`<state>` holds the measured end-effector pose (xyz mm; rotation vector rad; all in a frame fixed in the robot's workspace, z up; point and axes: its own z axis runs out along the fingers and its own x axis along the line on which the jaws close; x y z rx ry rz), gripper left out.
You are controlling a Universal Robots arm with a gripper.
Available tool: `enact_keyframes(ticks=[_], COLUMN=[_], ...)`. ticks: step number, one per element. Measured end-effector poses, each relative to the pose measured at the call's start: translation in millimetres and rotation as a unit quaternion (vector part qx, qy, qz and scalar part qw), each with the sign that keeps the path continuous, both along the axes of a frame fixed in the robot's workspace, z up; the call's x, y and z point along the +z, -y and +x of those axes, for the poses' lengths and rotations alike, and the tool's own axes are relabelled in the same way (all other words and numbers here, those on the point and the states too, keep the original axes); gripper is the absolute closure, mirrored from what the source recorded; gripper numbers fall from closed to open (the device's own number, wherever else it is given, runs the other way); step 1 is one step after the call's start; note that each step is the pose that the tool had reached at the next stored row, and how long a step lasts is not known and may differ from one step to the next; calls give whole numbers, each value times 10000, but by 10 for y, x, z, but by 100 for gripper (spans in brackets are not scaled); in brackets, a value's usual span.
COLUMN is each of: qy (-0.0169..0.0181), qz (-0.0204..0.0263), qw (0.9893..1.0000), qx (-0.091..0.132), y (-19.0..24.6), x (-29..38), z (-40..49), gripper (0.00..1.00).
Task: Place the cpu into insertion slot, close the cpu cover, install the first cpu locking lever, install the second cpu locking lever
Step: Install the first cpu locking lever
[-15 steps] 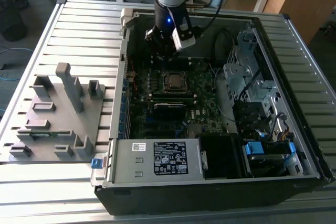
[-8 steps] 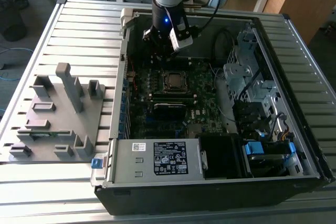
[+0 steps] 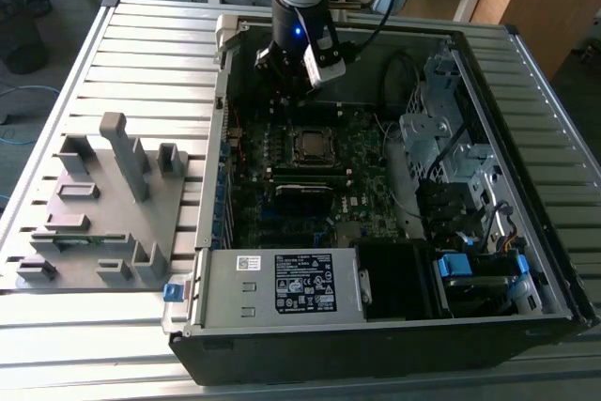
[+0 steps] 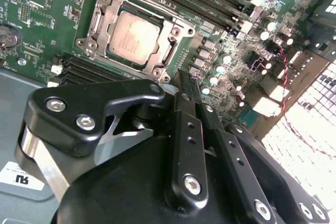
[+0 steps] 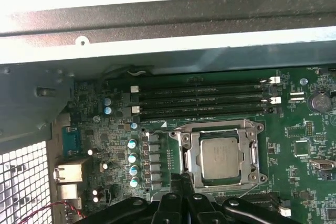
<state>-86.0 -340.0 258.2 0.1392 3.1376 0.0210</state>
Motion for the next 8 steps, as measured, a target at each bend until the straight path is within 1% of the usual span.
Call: enact_keyframes(ticks=[7,8], qy=[0,-1], qz=[0,24], qw=[10000,10000], qx=[0,0], y=[0,1], x=[1,2], z=[0,-1], gripper=[90,90])
